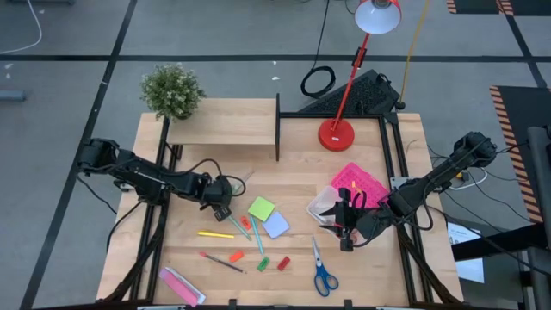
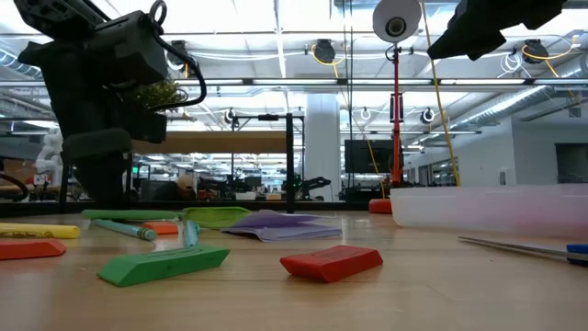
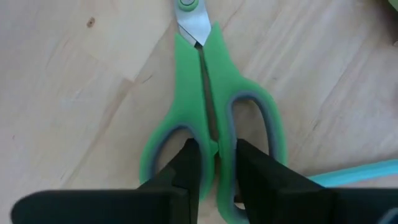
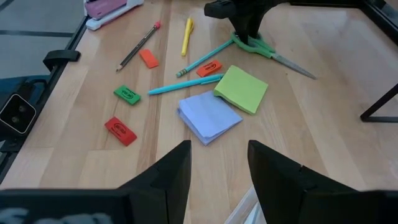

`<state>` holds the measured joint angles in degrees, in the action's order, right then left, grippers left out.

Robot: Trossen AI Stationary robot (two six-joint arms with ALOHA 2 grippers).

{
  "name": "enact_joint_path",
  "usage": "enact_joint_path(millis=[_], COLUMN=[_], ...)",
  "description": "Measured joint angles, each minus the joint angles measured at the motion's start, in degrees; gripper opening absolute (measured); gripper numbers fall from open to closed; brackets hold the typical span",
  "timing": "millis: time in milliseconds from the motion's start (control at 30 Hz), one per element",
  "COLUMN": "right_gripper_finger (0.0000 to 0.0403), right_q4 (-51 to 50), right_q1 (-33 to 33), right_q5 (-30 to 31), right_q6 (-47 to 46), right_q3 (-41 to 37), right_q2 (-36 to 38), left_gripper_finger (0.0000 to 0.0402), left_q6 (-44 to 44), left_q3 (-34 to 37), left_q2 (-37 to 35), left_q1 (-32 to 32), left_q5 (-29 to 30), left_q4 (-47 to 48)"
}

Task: Pack school essentials
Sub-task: Put the green scissors into the pink supply box

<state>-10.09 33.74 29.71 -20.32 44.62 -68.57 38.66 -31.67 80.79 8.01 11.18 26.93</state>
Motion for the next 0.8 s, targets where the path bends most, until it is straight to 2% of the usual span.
enact_joint_path(millis=[233,800], right_gripper_finger=[0.0153,0.0153], right_q4=[0.0,0.3], right_q1=[-0.6,-0.2], right_q5=[1.5,1.5], right_q6=[0.0,-0.2], right_q3=[0.0,0.0], right_q2=[0.0,0.7], left_gripper_finger=[0.0097,0.0093], left_q6=[-2.0,-11.6], left_q3=[-2.6,-16.9], left_q2=[-1.0,-1.3], left_q1=[0.4,5.6], left_q5=[0.5,3.2], left_q4=[3.4,4.4])
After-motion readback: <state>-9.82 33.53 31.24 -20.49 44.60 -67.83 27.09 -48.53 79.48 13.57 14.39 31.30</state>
